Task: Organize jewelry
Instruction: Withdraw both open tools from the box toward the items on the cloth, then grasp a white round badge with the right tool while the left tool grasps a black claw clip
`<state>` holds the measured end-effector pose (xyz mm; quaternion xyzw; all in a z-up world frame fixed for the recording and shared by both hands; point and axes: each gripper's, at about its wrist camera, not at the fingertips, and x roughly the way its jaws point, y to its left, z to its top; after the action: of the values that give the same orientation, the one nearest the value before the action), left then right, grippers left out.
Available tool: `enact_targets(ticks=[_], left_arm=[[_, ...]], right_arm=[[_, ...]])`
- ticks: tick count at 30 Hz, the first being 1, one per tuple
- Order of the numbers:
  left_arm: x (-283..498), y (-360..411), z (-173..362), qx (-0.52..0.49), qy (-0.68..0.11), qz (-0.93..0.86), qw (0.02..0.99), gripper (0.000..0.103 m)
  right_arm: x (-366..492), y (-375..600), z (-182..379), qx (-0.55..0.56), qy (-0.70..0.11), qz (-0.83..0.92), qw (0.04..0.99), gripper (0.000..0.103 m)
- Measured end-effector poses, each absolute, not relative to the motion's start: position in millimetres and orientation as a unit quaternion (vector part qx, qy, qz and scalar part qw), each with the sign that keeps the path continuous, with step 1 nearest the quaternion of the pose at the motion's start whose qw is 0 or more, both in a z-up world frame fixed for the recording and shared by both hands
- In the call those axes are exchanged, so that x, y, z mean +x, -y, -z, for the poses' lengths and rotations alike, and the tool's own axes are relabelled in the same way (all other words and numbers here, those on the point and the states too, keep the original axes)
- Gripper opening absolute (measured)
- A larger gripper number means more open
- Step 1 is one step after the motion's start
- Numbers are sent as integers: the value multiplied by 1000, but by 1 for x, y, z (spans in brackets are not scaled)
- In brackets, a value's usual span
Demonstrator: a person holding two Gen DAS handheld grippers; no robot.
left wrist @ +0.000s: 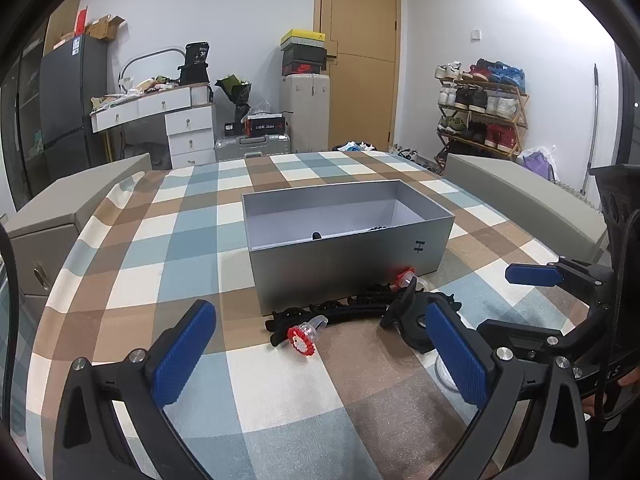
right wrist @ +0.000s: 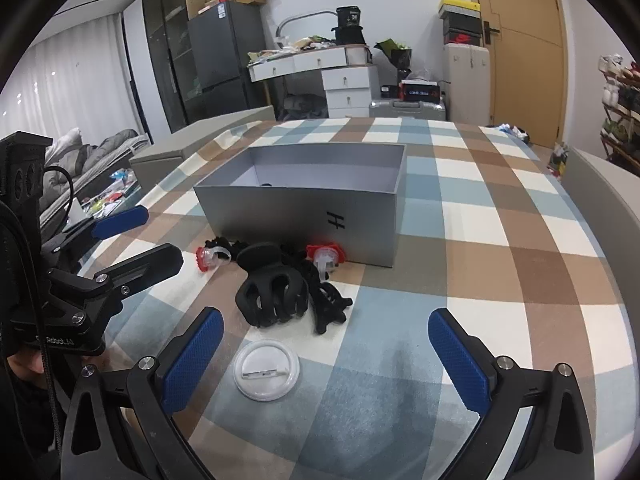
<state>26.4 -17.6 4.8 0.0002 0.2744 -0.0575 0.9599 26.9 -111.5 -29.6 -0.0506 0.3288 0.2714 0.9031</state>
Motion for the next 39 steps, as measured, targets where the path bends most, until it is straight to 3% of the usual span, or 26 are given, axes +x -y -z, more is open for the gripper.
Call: enact_targets(ticks=[12, 33, 39], left_arm=[[29, 12, 0, -14, -290, 66, 955, 102], [29, 21, 4, 10, -303, 81, 949, 102], [28, 27, 4, 31, -303, 85, 949, 102]], right_arm=[[17, 101, 45, -87, -366, -286, 881, 102], [19, 93, 50, -145, -364, -277, 877, 65], [14, 88, 50, -152, -356, -291, 875, 45]])
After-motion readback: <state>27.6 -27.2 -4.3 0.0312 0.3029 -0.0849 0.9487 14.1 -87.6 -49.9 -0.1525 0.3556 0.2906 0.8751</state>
